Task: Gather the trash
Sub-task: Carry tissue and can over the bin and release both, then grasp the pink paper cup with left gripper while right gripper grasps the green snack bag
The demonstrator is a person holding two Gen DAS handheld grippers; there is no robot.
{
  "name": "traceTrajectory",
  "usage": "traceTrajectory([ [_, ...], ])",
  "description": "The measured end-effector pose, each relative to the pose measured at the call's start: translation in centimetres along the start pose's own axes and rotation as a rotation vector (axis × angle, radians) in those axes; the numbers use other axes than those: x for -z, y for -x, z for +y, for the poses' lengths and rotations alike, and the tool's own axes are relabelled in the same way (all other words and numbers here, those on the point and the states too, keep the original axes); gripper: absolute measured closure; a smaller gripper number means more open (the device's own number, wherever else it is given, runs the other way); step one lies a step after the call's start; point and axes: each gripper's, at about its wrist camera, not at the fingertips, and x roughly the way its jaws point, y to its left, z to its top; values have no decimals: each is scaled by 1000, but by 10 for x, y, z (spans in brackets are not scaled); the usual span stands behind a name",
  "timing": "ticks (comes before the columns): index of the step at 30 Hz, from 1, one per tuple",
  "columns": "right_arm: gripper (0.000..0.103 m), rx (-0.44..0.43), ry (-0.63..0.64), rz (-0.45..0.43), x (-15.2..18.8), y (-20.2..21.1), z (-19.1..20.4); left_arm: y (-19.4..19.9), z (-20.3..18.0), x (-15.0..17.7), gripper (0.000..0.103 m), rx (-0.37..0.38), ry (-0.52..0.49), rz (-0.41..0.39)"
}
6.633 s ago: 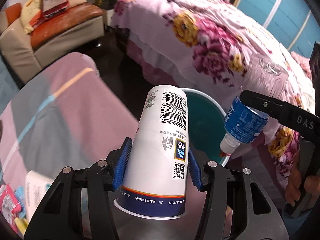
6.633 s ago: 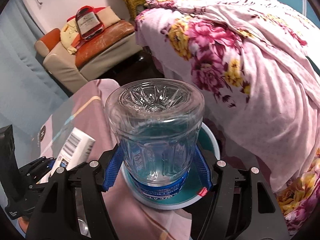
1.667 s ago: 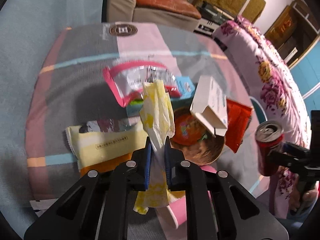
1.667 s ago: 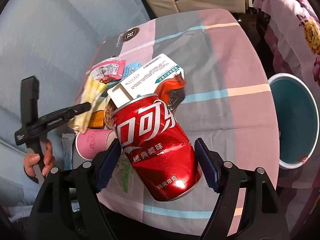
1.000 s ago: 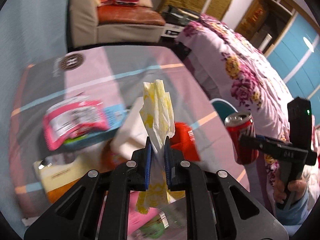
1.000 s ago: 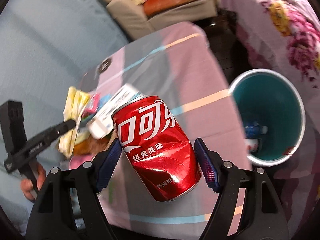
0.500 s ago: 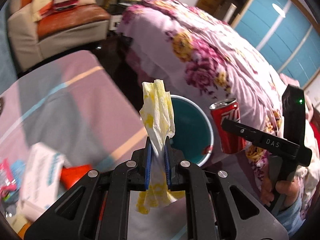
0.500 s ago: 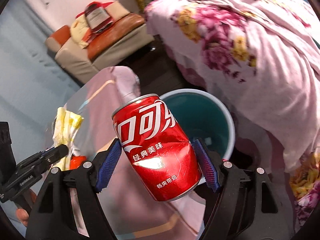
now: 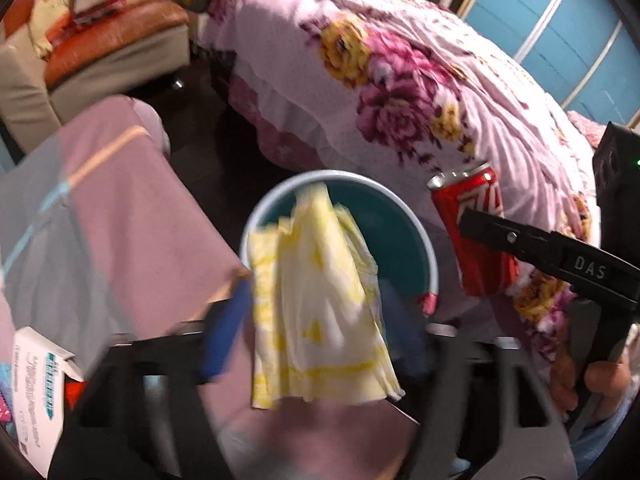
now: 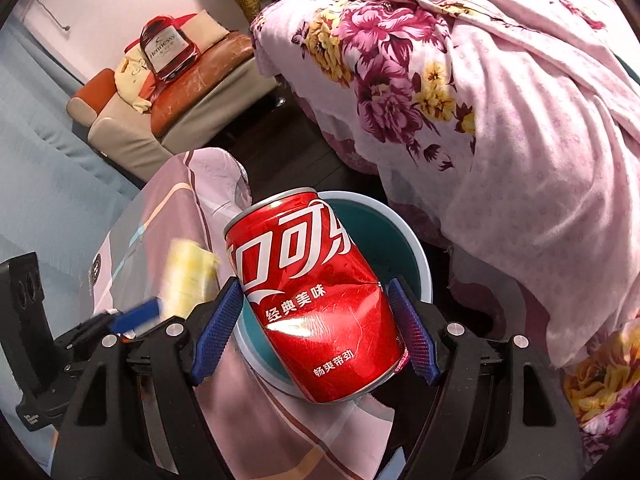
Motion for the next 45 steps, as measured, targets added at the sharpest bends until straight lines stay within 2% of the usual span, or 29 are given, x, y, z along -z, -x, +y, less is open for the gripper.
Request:
traceTrajectory([
  [3, 32, 2, 7, 3, -1, -1, 2, 0, 3, -1, 22, 6, 5, 7],
  [7, 32, 6, 14, 6, -1, -3, 6, 2, 8, -1, 14, -14, 20, 8],
  [24, 31, 73, 52, 75, 4, -31, 21, 10, 37, 11, 10, -22, 64, 22],
  [28, 26, 74, 61, 93, 4, -34, 26, 18, 47, 14, 8, -25, 84, 6],
  [32, 21, 73, 55, 105, 7, -34, 31, 26, 57, 20, 8, -19, 109, -1],
  [45, 21, 102, 124, 109, 34, -11, 67, 67, 81, 57, 7, -30, 128, -36],
])
